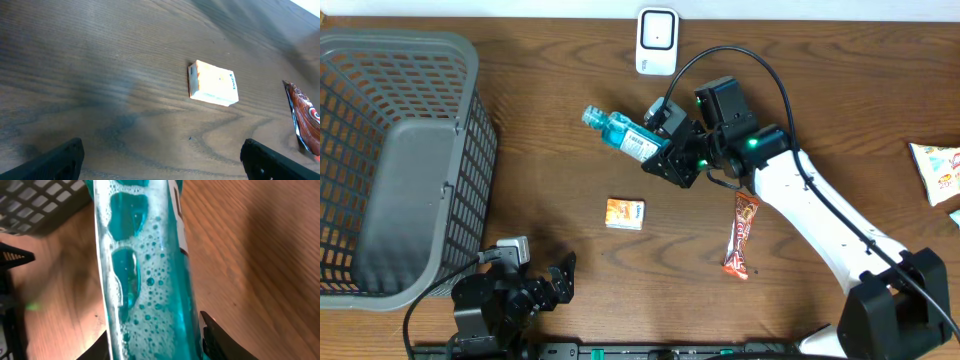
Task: Scan the item barcode
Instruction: 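Carry the bottle with the right gripper up toward the scanner, then hold the bottle against the scanner with the right gripper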
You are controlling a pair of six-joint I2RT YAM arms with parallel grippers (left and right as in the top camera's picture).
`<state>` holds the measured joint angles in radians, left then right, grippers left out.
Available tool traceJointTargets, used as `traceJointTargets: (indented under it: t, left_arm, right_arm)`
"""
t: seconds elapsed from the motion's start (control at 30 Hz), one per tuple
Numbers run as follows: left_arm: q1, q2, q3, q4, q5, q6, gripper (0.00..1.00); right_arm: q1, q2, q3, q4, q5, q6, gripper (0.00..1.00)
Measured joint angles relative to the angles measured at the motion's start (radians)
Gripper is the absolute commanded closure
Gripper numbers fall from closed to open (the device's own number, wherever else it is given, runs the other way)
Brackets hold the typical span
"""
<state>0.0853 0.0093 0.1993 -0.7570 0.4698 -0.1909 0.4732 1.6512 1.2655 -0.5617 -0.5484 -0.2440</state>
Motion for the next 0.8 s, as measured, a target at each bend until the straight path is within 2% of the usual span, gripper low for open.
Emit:
traceJointTargets:
  t: [0.2, 0.47, 0.63, 0.8]
  left_arm:
    - [0.000, 0.000, 0.000, 0.000, 0.000, 0.000, 0.00]
    - [0.000, 0.000, 0.000, 0.000, 0.000, 0.000, 0.00]
    - [0.000, 0.000, 0.000, 0.000, 0.000, 0.000, 0.00]
    - [0.000, 0.000, 0.000, 0.000, 0.000, 0.000, 0.00]
  right_arm:
    - [0.000, -0.093, 0.000, -0.067, -0.023, -0.032, 0.99]
    - [0.000, -0.203, 0.000, -0.121, -0.069, -0.167, 0.99]
    - [0.001, -0.187, -0.003, -0.074, 0.051, -0.241, 0.99]
    - [0.001, -0.140, -0.005, 0.066, 0.236, -0.209, 0.99]
